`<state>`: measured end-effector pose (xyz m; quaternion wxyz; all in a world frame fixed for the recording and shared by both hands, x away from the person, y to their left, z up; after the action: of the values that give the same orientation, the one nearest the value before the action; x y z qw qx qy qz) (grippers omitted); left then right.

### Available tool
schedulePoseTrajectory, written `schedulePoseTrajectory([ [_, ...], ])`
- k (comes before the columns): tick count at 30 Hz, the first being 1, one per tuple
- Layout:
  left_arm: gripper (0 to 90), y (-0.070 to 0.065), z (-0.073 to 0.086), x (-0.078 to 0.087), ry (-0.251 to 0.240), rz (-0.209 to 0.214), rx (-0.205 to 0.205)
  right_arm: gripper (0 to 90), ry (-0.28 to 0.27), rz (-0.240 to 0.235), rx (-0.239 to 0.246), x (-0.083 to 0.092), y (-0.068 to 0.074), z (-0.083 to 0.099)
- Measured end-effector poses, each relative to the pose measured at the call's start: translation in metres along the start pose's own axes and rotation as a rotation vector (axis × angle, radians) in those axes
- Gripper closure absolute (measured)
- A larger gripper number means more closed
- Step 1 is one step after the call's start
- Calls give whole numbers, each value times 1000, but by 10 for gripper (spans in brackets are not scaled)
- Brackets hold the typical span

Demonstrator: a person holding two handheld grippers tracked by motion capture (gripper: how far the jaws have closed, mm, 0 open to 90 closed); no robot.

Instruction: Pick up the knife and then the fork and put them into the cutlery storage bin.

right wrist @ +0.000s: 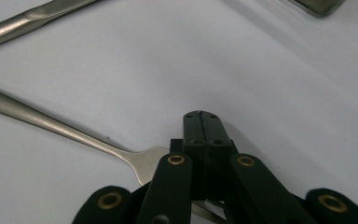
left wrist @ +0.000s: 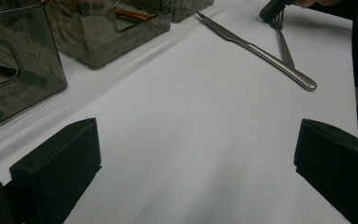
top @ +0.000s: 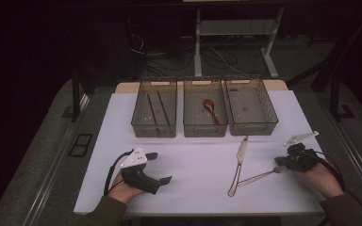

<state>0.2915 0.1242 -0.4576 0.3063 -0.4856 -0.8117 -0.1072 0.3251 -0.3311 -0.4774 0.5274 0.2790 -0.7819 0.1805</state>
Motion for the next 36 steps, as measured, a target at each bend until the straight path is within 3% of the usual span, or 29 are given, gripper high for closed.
schedulePoseTrajectory([
  [1,0,0,0,0,0,0,1,888,1,8,10,1,0,-1],
  [4,0,0,0,0,-1,1,1,818,-3,-40,57,5,3,-3],
  [6,0,1,0,0,-1,0,1,776,0,-62,116,8,7,-5],
  [13,0,1,0,0,-1,0,3,648,26,-137,253,11,24,-10],
  [18,0,1,0,0,0,0,3,613,69,-137,368,10,30,-11],
  [21,0,1,0,-1,1,1,4,612,92,-149,383,7,34,-11],
  [30,0,1,0,-1,3,1,3,635,168,-135,504,0,37,-13],
  [36,0,1,0,-1,4,0,1,660,194,-128,558,0,40,-15],
])
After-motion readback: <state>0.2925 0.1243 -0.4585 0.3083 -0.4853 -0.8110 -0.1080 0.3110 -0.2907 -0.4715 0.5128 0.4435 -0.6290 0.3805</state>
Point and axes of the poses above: each handheld gripper's, and its own axes: x roughly backward along the jaws, z roughly out of its underside, y roughly to its left, the point moved 5 cm from there along -x, roughly forward along the jaws, and after that the axes turned 9 degrees about y, right-handed, at the moved point
